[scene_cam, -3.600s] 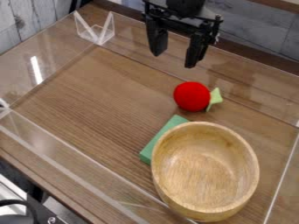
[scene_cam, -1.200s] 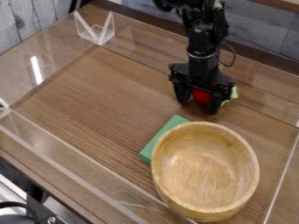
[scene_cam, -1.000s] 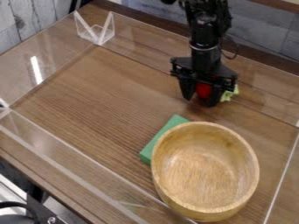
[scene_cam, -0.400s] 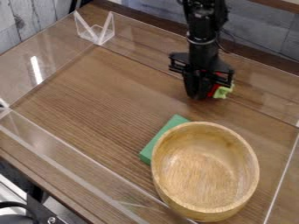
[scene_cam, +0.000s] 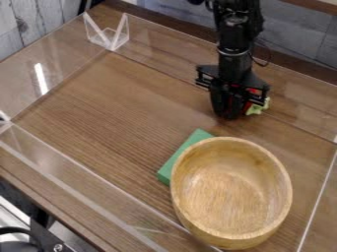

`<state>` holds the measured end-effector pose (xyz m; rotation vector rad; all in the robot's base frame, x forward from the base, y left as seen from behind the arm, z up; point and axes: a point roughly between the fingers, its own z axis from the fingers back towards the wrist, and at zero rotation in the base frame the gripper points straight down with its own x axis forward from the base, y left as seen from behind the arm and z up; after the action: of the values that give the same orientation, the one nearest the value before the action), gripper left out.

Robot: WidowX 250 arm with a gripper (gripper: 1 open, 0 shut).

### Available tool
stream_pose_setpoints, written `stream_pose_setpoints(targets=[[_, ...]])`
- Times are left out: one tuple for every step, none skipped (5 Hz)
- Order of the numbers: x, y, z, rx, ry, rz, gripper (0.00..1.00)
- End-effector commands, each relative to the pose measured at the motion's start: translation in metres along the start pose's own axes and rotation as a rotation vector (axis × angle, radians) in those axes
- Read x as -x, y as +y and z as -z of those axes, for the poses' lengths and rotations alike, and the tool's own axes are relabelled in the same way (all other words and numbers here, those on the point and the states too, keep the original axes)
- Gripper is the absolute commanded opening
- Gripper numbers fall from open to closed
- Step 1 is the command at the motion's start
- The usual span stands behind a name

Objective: Move the red fruit to the left

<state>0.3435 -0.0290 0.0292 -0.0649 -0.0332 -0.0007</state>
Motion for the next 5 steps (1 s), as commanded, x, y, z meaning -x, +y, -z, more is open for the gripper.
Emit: stream_pose_setpoints(targets=[[-0.02,0.002,-0.012,0.019,-0.058,0.097,1.0],[-0.023,0.01,-0.012,0.033,-0.06,0.172,0.0],[-0.021,0.007,-0.034,0.031,-0.117,0.157,0.0],[-0.019,0.006,-0.059,0.029,-0.178,0.139,0.0],[-0.013,0.023,-0.091,0.024,-0.245,0.076,0.0]])
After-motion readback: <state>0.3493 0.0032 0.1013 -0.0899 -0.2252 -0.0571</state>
